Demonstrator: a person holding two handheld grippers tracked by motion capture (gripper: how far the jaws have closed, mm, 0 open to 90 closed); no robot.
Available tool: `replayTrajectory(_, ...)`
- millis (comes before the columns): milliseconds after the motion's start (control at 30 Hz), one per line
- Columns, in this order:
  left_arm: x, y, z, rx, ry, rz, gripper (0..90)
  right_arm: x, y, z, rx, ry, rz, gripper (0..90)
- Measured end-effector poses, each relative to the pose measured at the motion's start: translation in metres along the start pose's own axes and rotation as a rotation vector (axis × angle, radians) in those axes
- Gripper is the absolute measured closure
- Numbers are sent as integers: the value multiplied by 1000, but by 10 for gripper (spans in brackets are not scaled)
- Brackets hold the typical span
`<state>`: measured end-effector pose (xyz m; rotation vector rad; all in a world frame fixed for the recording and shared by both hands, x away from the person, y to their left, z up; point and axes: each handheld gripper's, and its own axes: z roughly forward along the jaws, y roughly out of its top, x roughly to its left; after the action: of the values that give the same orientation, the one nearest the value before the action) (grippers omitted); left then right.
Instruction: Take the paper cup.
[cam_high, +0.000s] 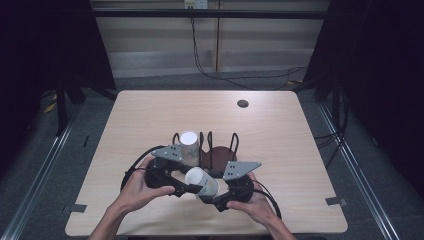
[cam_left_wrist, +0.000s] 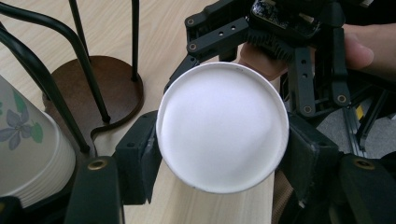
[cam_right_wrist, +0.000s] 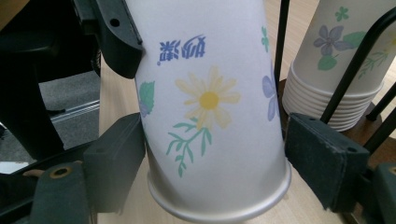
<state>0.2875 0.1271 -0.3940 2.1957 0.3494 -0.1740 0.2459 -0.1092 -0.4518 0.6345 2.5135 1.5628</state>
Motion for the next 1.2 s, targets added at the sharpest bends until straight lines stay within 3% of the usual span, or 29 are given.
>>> replayTrajectory(300, -2, 1, -1, -7, -5, 3, 360, 1, 0, 2, -26, -1, -8, 191)
replayTrajectory(533, -5, 4, -4, -17, 1, 11, 359, 3, 0, 1, -106, -8, -23, 181)
replayTrajectory(867, -2, 3, -4, -9, 0, 4, 360, 3, -3, 3, -93, -7, -31, 237)
replayTrajectory(1033, 0, 2, -8, -20, -21, -6, 359, 3, 0, 0, -97, -1, -50, 273)
replayTrajectory(1200, 2, -1, -6, -16, -30, -16, 350, 2, 0, -1, -68, 13, -42, 288)
